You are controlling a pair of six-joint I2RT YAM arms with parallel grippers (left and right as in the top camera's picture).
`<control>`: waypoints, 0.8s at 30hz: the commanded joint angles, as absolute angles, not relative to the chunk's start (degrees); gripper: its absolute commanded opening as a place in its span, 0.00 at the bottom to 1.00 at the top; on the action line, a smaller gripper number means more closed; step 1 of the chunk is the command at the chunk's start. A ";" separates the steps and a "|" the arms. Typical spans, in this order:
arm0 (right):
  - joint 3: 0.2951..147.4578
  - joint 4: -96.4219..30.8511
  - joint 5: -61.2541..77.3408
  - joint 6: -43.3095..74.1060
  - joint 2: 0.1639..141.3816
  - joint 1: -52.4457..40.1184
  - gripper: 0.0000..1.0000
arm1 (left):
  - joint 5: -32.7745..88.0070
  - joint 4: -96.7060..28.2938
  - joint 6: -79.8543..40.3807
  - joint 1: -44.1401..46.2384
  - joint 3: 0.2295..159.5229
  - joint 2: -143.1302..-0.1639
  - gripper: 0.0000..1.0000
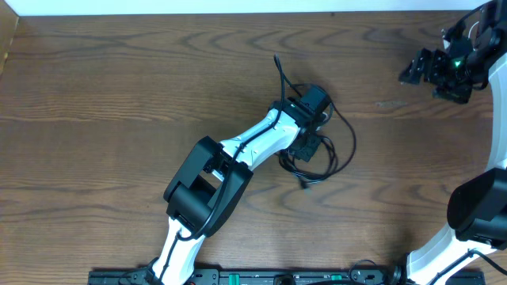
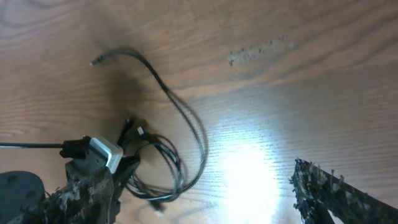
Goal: Untangle cables
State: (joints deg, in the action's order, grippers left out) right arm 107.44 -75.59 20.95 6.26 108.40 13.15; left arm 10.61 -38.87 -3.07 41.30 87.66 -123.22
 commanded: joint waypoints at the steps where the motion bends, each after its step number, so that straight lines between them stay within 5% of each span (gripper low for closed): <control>1: 105.67 -75.66 21.37 5.48 108.77 12.62 0.89 | 14.35 -41.23 -0.97 41.01 87.61 -123.87 0.08; 24: 103.44 -67.37 38.11 -3.49 108.77 -2.13 0.89 | 12.38 -33.98 -18.41 33.43 97.56 -87.29 0.07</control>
